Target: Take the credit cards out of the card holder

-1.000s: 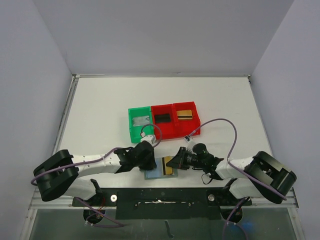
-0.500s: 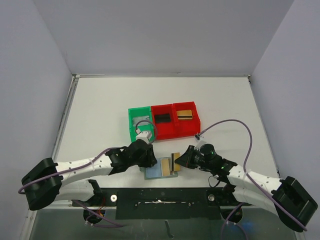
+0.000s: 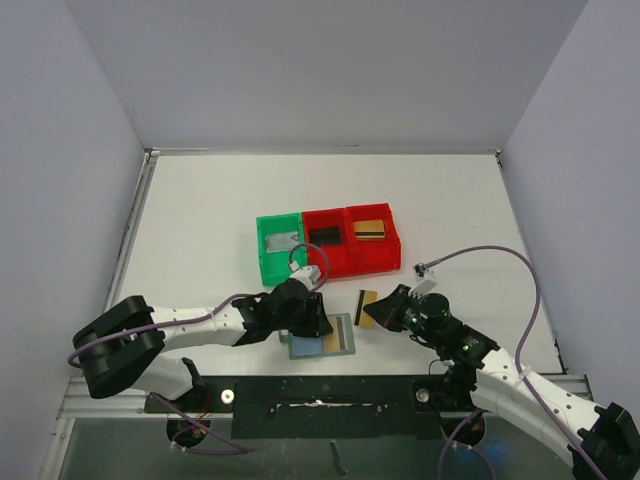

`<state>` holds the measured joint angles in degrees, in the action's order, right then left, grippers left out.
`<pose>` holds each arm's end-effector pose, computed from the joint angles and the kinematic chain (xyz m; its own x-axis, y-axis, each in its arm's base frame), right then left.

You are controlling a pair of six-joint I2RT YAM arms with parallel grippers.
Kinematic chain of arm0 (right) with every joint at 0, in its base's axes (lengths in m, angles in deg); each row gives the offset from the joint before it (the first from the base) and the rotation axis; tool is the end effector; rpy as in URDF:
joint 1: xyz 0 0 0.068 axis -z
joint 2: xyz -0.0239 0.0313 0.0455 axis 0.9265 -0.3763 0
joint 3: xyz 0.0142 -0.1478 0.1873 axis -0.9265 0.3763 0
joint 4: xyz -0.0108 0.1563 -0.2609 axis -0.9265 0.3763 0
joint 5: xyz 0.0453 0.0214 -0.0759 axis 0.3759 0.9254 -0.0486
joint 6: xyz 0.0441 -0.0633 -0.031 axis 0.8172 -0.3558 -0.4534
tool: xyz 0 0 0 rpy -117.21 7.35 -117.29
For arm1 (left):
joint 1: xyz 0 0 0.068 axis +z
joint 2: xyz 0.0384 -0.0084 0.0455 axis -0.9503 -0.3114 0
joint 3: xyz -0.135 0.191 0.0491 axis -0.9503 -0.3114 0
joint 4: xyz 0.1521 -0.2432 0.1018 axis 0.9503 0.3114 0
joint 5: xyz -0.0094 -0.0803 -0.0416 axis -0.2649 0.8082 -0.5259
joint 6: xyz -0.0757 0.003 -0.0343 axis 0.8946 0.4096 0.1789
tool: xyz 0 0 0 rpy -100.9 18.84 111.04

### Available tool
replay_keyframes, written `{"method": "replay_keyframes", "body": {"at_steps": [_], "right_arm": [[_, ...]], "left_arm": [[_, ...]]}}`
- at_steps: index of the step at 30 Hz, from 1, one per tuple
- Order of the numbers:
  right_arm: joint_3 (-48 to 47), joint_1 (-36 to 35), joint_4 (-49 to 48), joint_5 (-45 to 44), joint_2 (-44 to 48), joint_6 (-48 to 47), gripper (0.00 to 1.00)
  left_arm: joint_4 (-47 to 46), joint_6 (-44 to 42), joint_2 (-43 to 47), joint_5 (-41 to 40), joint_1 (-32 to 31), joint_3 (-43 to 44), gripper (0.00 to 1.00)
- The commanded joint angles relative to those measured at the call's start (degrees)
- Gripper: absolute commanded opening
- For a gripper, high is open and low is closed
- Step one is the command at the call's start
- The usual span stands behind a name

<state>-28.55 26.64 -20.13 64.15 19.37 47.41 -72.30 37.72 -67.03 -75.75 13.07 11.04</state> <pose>0.1906 0.1692 0.1148 -0.7386 0.4896 -0.4634 -0.0797 0.6192 0.7812 0.1671 -0.2811 0.0666 -0.8927 -0.0227 -0.4501 0.2794 0.7557 -0.5923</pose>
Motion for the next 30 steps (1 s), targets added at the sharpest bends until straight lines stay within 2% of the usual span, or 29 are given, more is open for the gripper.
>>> {"method": "replay_keyframes", "body": {"at_steps": [1,7,17,19,24,27,30], "right_arm": [[-0.6,0.5,2.6,-5.4,3.0,-1.5,0.00],[-4.0,0.6,5.1,-8.9,3.1,-6.1,0.00],[-12.7,1.0,7.2,-16.1,3.1,-19.7,0.00],[-14.0,1.1,6.4,-17.0,3.5,-22.7,0.00],[-17.1,3.0,4.9,-22.7,2.3,-29.3,0.00],[-20.4,9.9,3.4,-17.7,-2.0,-32.7,0.00],[-23.9,21.2,-0.7,-1.3,-8.9,-33.7,0.00]], "left_arm": [[1.1,0.5,-0.1,-2.4,-0.2,-2.0,0.31],[1.9,0.3,6.4,-3.8,0.0,-5.1,0.32],[12.5,-5.9,13.2,-7.6,1.3,0.3,0.38],[16.2,-6.8,15.2,-9.7,1.5,1.2,0.42],[22.1,-8.6,20.9,-12.5,4.0,1.8,0.58],[24.0,-9.7,23.5,-11.9,7.5,1.8,0.64],[24.4,-10.0,25.0,-10.1,10.4,1.4,0.65]]}}
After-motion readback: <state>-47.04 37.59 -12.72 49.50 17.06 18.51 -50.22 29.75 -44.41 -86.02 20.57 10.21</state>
